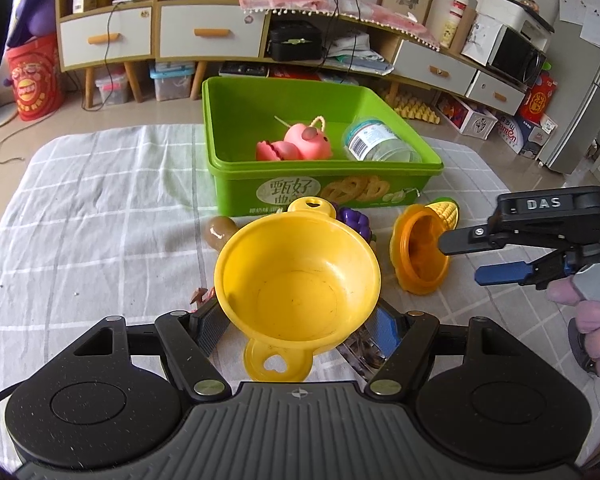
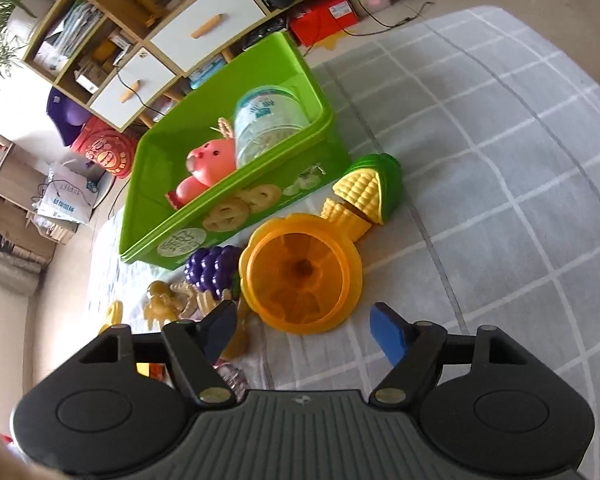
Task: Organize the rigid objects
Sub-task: 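Lift the funnel and pumpkin with both grippers and carry them over the bin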
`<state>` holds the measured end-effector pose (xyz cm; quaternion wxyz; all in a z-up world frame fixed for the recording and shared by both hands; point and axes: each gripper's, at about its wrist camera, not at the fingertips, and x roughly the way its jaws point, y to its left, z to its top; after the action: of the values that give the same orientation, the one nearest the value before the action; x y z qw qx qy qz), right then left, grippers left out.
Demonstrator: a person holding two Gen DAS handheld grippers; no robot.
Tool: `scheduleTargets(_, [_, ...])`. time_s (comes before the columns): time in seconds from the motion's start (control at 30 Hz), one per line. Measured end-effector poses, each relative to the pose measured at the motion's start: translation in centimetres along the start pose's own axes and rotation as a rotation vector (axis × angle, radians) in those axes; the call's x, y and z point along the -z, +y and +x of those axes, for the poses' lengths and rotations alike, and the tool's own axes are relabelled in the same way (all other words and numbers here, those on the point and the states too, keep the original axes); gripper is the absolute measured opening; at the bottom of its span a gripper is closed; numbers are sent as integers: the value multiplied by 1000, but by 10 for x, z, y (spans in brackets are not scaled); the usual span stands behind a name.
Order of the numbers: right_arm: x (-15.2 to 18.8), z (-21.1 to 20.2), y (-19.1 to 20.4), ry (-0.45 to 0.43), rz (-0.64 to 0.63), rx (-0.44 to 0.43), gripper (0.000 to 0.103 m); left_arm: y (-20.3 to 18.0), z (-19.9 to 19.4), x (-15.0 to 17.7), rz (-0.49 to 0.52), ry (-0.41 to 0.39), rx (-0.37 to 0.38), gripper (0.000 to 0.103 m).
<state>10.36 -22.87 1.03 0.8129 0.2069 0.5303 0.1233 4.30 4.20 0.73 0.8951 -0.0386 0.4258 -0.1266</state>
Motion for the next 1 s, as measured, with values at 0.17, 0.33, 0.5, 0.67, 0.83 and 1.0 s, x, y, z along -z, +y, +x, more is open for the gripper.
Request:
scheduleTargets(0.17, [-1, 17, 5, -1, 7, 3, 59, -2, 3, -1, -11, 7, 6, 75])
scheduleTargets(0.33, [-1, 32, 18, -21, -22, 36, 63, -5, 5, -4, -19, 9, 11, 75])
scheduleTargets(0.5, [2, 47, 24, -37, -63, 100, 64, -7, 8, -5, -27, 13, 11, 75])
scheduleTargets(0.67, [5, 43, 28, -86, -99, 120, 56, -8, 6, -6, -36, 4, 4, 75])
scheduleTargets(0.83, [1, 32, 22, -77, -38, 95, 54, -8, 1, -8, -28, -16, 0, 75])
scheduleTargets(1.0, [-4, 19, 12, -71, 66, 48, 54, -7, -1, -12, -38, -28, -1, 75])
